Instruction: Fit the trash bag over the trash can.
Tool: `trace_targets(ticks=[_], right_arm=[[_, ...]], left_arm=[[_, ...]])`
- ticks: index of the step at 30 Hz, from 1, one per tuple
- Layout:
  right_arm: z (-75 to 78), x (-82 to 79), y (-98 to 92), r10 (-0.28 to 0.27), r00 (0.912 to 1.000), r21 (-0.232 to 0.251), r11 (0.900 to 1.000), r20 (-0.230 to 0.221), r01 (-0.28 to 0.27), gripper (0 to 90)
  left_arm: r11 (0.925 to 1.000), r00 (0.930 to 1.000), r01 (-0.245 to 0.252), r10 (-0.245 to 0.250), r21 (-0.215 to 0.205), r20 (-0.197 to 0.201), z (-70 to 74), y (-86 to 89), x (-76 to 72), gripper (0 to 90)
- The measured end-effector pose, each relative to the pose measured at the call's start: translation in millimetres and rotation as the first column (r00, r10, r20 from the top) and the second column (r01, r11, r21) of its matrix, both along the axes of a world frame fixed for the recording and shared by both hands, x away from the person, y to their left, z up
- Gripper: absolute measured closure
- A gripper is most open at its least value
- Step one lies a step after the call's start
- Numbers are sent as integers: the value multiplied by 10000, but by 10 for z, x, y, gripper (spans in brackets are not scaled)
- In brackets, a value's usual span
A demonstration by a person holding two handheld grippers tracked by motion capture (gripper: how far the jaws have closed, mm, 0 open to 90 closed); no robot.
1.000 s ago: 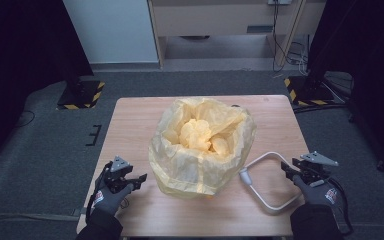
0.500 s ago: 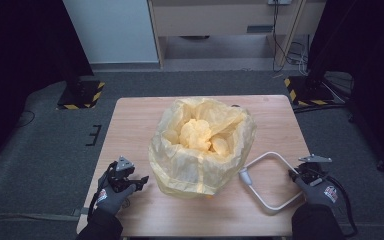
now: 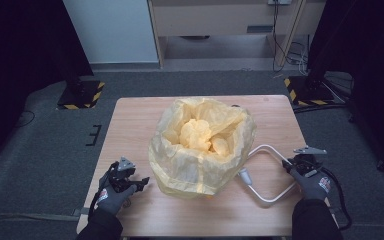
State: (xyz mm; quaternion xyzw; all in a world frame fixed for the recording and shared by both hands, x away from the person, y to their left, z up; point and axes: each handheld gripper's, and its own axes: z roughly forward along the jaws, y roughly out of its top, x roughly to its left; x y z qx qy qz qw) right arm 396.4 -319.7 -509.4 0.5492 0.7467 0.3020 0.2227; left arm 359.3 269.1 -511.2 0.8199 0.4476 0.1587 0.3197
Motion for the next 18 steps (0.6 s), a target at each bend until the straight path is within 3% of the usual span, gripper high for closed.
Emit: trace_targets(ticks=[4, 8, 12, 16, 18], right_arm=[[38, -69, -54, -214, 9998, -133, 9997, 34, 214, 618], [27, -171, -62, -510, 9987, 221, 9984, -96, 512, 576], [59, -194, -56, -382, 9992, 139, 9992, 93, 381, 530], [54, -251, -36, -372, 9993, -371, 9986, -52, 369, 556], [46, -289, -59, -631, 9979, -204, 9978, -108, 629, 554]], left_arm=[[9999, 9999, 31, -29, 140, -109, -27, -12, 11, 284], [9995, 9997, 59, -51, 307, -254, -56, -15, 18, 281], [9988, 9993, 189, -174, 447, -332, -61, -23, 16, 279], [9985, 9990, 223, -203, 507, -394, -79, -34, 18, 271], [9985, 9990, 237, -217, 503, -386, -80, -34, 18, 266]])
